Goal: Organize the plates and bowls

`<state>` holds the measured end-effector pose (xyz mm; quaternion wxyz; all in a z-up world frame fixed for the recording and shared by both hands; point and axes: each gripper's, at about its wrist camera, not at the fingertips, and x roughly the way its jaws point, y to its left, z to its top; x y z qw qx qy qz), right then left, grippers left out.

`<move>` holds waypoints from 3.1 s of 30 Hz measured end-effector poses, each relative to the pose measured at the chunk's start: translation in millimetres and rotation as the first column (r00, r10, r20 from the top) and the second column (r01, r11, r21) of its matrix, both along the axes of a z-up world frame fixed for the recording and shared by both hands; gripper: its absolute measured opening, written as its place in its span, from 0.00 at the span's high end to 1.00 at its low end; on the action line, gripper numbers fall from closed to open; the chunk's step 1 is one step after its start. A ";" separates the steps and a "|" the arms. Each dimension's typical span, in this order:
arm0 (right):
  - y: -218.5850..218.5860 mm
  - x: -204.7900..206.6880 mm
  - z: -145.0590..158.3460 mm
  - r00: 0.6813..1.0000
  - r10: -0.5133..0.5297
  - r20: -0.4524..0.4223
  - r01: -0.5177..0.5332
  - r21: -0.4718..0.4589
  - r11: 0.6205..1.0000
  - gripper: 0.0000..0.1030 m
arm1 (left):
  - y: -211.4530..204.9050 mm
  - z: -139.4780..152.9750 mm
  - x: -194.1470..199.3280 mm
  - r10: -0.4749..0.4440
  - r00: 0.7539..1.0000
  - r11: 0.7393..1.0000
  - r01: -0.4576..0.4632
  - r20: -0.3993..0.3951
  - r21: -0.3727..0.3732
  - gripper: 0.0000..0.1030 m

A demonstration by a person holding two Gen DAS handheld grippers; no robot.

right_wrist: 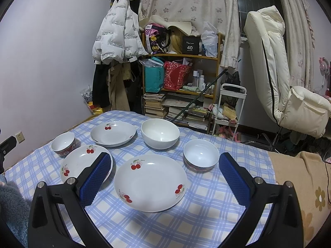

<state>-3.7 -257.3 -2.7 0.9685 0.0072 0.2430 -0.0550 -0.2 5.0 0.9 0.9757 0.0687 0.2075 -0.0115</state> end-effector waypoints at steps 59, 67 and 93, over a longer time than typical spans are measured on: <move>1.1 3.4 -2.9 1.000 0.000 -0.018 0.000 -0.002 1.000 0.00 | 8.8 -8.6 6.1 -0.004 0.999 1.000 0.003 -0.040 -0.022 0.08; -0.8 15.0 -13.5 0.998 -0.007 -0.055 0.006 -0.027 1.000 0.00 | -12.3 -7.8 24.2 -0.067 0.992 0.998 0.067 -0.110 0.003 0.08; -82.1 103.1 -75.2 0.921 -0.053 -0.386 0.147 0.219 0.965 0.00 | -115.5 -48.1 182.6 -0.191 0.890 0.975 0.221 -0.414 0.024 0.08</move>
